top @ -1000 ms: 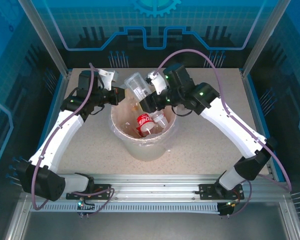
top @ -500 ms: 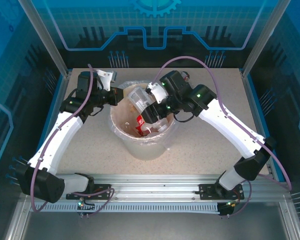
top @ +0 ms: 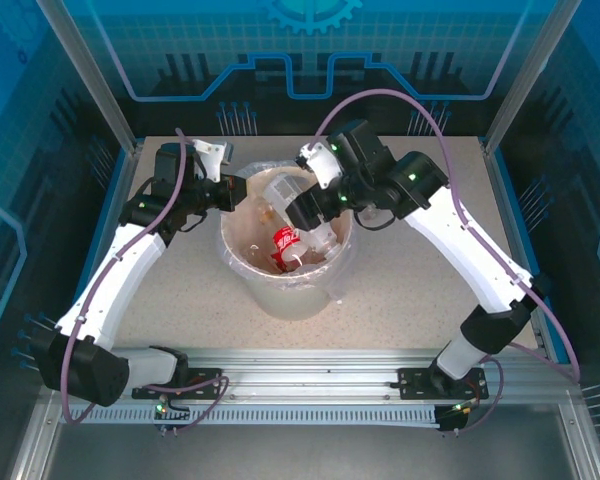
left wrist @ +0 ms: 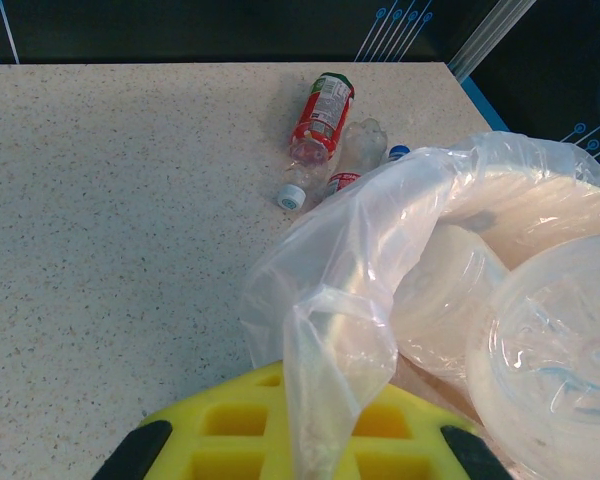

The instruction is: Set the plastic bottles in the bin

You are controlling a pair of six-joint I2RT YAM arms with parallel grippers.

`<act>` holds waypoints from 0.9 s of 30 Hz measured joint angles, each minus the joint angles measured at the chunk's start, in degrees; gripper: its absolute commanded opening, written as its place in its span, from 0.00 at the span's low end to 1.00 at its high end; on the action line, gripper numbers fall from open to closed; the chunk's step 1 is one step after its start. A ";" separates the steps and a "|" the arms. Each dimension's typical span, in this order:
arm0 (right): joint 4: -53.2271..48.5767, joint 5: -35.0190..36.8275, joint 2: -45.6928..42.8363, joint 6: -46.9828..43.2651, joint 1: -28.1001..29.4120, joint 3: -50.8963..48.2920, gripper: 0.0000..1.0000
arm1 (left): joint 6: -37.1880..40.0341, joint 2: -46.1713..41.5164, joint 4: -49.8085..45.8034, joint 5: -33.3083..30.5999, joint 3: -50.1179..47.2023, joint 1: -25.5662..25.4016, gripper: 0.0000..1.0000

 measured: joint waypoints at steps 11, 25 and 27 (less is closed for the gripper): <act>-1.18 5.31 6.25 -1.75 1.38 1.20 0.54 | -0.02 0.00 0.04 0.00 0.00 0.00 0.00; 0.68 12.59 3.10 -0.59 0.83 -1.51 0.58 | -0.04 -0.09 -0.04 -0.02 0.00 0.00 0.00; 0.72 14.12 2.91 -0.46 -0.09 -1.55 0.59 | -0.04 -0.11 -0.11 -0.04 0.00 0.00 0.00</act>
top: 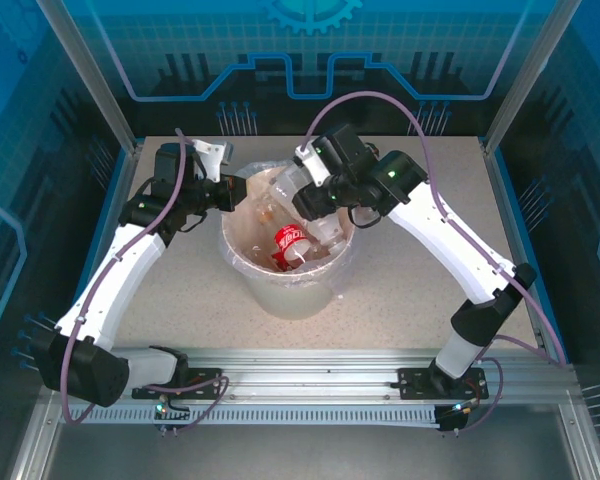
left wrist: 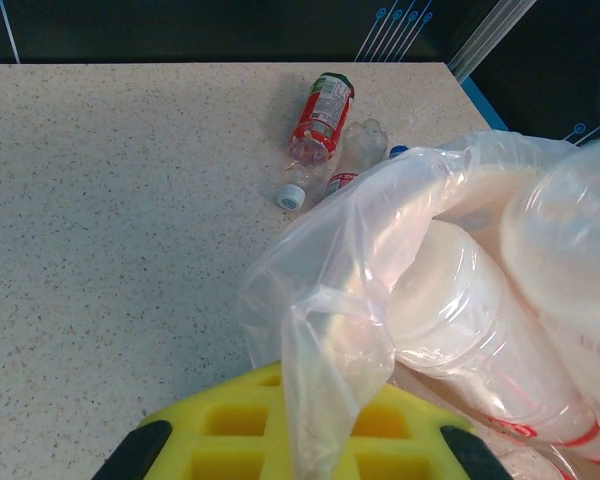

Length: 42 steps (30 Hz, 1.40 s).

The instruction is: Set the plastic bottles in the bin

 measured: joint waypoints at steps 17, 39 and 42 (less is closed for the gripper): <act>-2.32 0.42 1.29 -3.69 -1.05 -0.52 0.68 | -0.02 -0.11 -0.07 -0.33 0.00 -0.02 0.00; -4.39 -0.50 2.23 -5.84 -2.34 6.64 0.56 | 0.00 -0.31 0.11 -0.33 0.00 0.00 0.00; -2.47 -2.16 2.21 -4.87 -2.38 2.75 0.52 | 0.00 -0.31 0.13 -0.33 -0.02 0.00 0.00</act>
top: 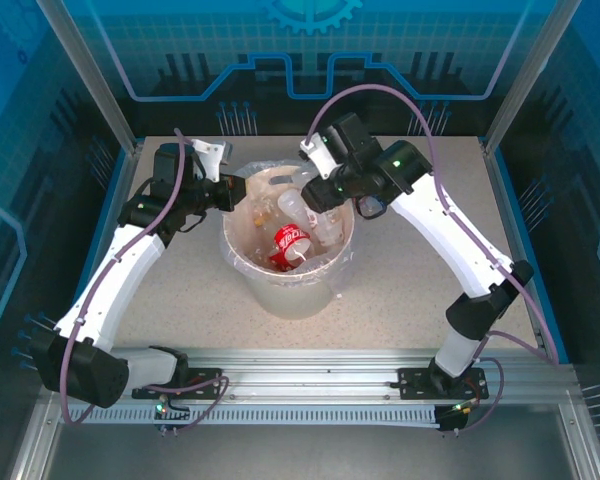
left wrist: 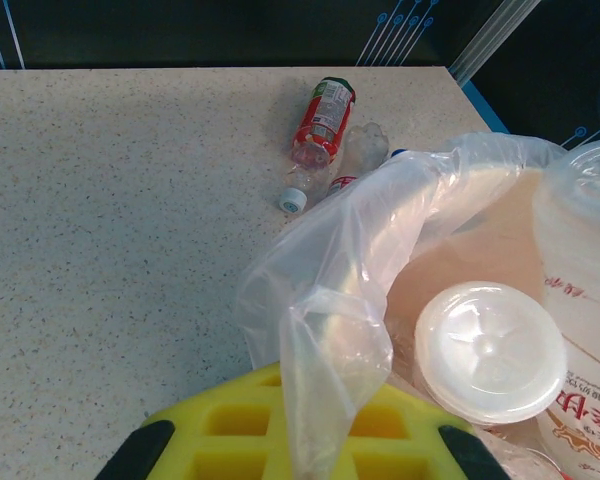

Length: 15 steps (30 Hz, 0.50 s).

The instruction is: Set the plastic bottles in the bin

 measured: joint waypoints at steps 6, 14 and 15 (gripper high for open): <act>6.91 -4.94 -4.52 2.49 -0.20 -10.75 0.53 | 0.00 -0.13 -0.09 -0.02 -0.07 0.07 0.00; 5.81 -6.78 -5.16 3.56 -0.66 -9.14 0.64 | 0.00 -0.20 -0.15 0.00 -0.09 0.09 0.00; 5.38 -6.80 -5.16 3.37 -0.70 -7.91 0.65 | 0.00 -0.20 -0.15 0.00 -0.09 0.09 0.00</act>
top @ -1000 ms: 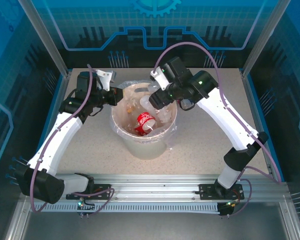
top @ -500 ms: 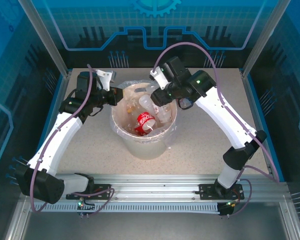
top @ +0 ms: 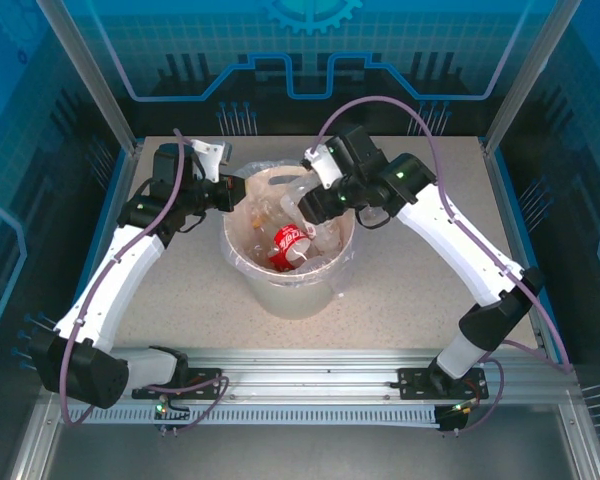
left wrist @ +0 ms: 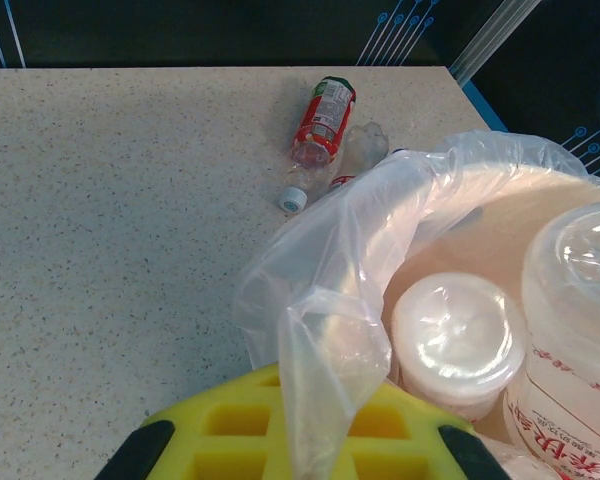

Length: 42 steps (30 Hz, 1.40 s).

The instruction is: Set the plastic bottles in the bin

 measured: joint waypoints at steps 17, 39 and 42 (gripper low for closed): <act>-0.33 0.15 7.02 -1.77 -1.11 11.15 0.45 | 0.00 -0.02 0.00 0.00 0.00 0.00 0.00; 6.29 -1.88 0.13 1.31 -1.51 3.06 0.64 | 0.02 -0.33 0.11 -0.24 -0.26 0.02 0.00; 7.43 -1.14 -1.84 1.77 -3.85 2.38 0.66 | 0.02 -0.66 -0.13 -0.72 -0.35 0.24 0.00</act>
